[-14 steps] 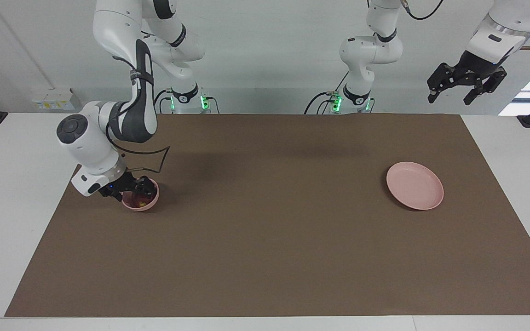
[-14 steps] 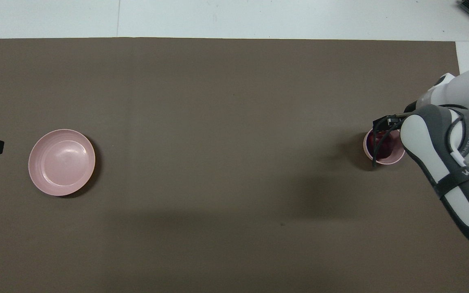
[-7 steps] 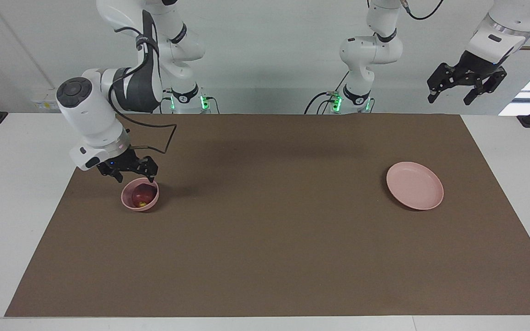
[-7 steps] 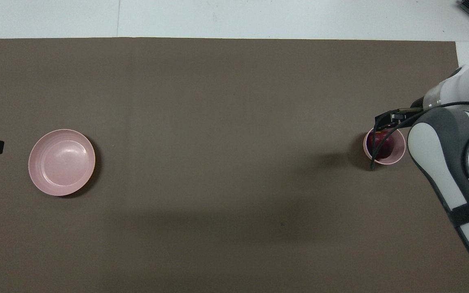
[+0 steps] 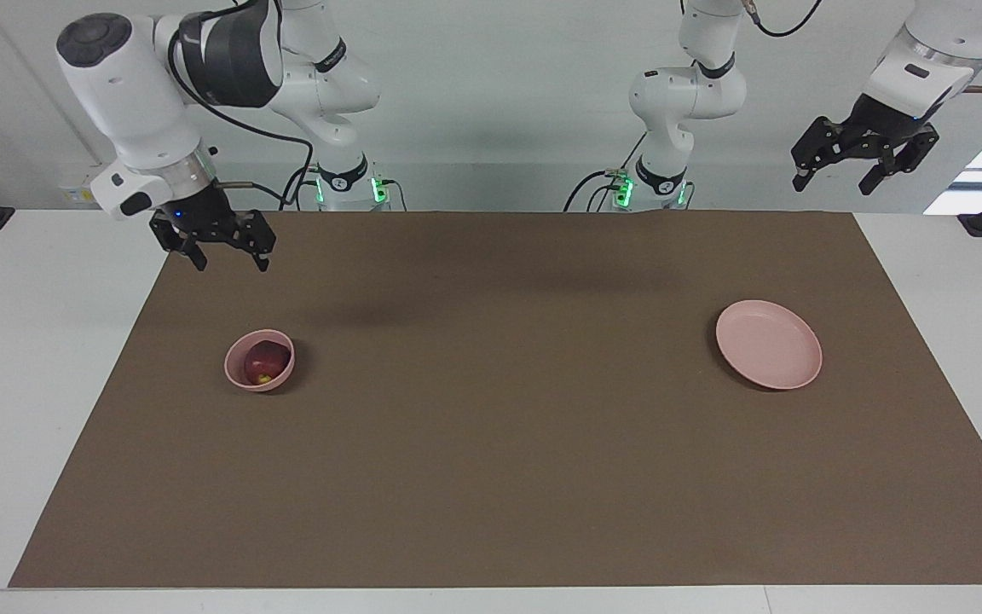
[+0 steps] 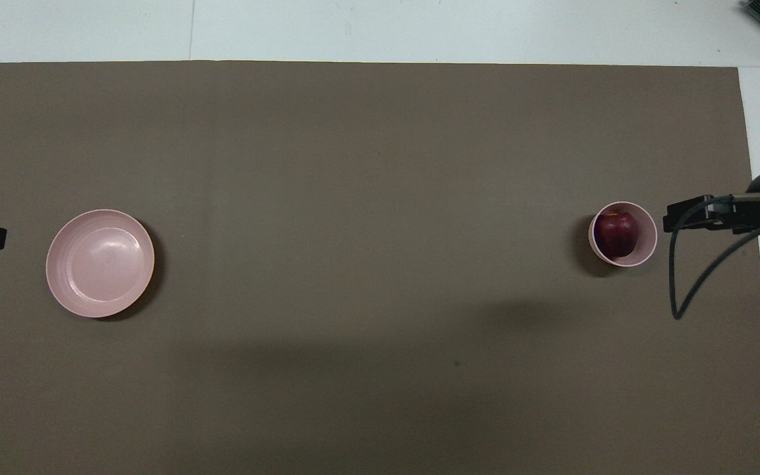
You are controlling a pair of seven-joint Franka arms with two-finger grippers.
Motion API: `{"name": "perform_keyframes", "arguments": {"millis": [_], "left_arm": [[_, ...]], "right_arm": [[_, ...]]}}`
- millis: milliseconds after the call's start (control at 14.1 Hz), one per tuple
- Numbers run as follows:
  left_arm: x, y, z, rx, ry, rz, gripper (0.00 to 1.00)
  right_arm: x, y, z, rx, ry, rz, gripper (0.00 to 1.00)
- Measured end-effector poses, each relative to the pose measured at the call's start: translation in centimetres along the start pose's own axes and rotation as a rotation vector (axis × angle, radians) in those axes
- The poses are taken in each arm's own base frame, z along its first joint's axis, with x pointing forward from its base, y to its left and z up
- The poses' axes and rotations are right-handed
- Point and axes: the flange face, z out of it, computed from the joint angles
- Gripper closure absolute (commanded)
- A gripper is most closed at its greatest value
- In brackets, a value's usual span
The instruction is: Move apple from plate to bowl
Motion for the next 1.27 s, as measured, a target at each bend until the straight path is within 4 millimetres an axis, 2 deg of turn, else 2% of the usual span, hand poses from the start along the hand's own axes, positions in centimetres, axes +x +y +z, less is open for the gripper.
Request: {"name": "perform_keyframes", "arguments": {"millis": [495,707,1273], "left_arm": [[0.0,0.0,0.0,0.0,0.0,0.0,0.0],[0.0,0.0,0.0,0.0,0.0,0.0,0.0],[0.0,0.0,0.0,0.0,0.0,0.0,0.0]], "right_arm": [[-3.4,1.0,-7.5,-0.004,-0.026,0.003,0.0],[-4.7,1.0,-9.5,-0.005,0.012,-0.033,0.0],[-4.8,1.2,-9.3,-0.042,0.006,-0.095,0.0]]}}
